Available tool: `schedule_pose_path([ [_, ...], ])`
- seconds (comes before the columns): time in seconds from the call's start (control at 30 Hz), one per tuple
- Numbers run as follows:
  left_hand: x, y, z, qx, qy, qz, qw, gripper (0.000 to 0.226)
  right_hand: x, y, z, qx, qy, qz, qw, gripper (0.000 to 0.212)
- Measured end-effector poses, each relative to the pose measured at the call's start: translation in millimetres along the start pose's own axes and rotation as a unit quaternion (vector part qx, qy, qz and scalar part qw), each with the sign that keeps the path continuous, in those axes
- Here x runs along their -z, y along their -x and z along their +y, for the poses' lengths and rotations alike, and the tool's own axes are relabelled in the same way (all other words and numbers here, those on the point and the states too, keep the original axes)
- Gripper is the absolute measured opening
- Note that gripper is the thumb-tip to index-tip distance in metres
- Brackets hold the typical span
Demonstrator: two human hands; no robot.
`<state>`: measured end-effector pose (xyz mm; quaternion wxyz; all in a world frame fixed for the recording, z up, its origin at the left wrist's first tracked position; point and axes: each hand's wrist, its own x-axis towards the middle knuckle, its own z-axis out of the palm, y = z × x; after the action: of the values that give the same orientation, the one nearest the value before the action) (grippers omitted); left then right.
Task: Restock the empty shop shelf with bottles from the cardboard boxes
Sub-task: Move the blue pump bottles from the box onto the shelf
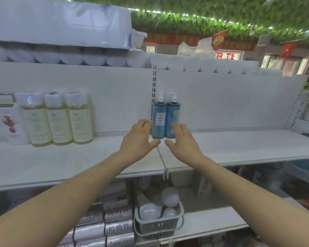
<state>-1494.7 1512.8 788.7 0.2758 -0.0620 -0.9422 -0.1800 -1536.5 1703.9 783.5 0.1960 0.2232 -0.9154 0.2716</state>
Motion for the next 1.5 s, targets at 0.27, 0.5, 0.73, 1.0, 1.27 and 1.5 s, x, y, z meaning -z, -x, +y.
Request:
schedule_pose_path([
  [0.27,-72,-79,-22,0.070,0.108,0.035,0.991,0.093,-31,-86,72,-0.120,-0.155,0.031,0.980,0.084],
  [0.5,-108,-100,-37,0.103,0.146,0.034,0.983,0.106,-68,-123,98,-0.127,-0.239,0.017,0.962,0.086],
  [0.73,-119,-107,-42,0.105,0.164,0.050,0.980,0.109,-77,-141,110,-0.102,-0.262,0.030,0.959,0.063],
  [1.0,-114,-112,-39,0.102,0.168,0.046,0.979,0.104,-65,-148,138,-0.094,-0.351,-0.058,0.930,0.085],
  [1.27,-115,-119,-37,0.103,0.170,0.047,0.979,0.100,-76,-150,122,-0.085,-0.286,0.032,0.954,0.084],
  [1.5,-116,-119,-39,0.101,0.192,0.051,0.975,0.095,-70,-149,135,-0.078,-0.383,-0.058,0.919,0.075],
])
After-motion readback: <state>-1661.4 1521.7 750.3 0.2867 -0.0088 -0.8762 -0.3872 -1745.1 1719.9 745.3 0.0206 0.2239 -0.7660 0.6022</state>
